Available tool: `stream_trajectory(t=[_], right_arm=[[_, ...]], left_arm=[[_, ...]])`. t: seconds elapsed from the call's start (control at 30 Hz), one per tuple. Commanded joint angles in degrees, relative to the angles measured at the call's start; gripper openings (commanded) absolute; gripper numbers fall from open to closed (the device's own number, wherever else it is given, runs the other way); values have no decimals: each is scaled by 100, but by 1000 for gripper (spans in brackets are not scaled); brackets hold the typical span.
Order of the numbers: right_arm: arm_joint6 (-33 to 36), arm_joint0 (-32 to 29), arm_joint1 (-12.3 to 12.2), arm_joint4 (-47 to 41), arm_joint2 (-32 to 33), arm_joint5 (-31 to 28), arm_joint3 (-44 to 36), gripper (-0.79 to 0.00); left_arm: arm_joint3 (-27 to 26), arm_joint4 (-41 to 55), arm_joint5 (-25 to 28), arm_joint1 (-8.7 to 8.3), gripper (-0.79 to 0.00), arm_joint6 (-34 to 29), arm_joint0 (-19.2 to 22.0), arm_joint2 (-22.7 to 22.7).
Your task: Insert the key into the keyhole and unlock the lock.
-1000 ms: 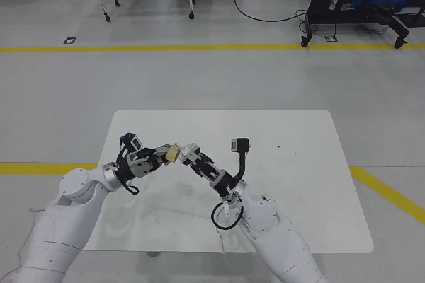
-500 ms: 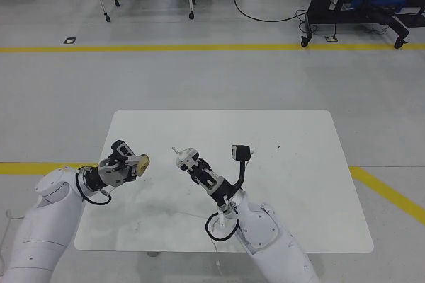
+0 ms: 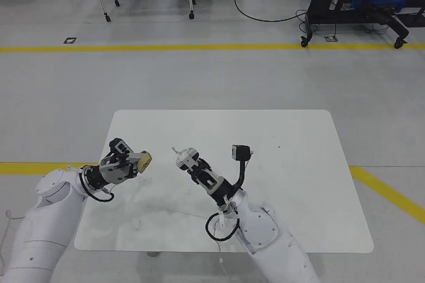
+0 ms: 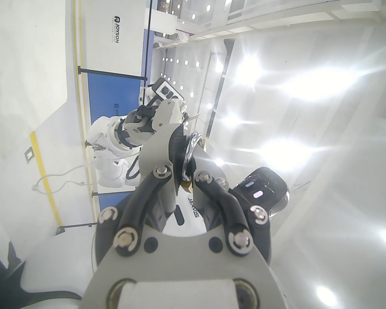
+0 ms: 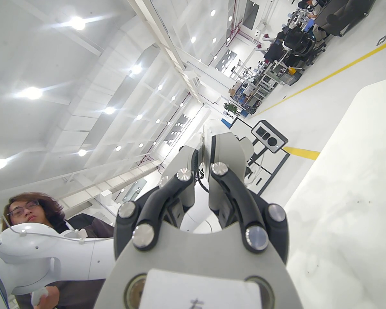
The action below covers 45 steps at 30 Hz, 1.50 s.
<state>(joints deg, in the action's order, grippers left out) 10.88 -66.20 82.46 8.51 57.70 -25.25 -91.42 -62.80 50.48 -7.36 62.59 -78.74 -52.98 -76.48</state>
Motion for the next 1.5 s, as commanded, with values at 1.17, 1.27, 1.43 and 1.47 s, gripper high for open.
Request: stream_trajectory(t=[1.17,1.27,1.43,1.47], right_arm=[[897,901,-445,5360,1169,-166,-631,-785],[887,898,-539,6272,1307,-612,-1060,-785],[1129,700,-725,7672,1481,-1758,-1721,-785],[1210,673,-759,7984,1484,-1947,-1852,-785]], left_arm=[[2183,-757,-1962,862,-785,741,3149,2550],[1975,-920,-2186,890,-785,1066,3230,2630],[1825,-1076,-2607,1050,-785,1319,3506,2951],[1843,-1088,-2703,1097,-785,1332,3572,3036]])
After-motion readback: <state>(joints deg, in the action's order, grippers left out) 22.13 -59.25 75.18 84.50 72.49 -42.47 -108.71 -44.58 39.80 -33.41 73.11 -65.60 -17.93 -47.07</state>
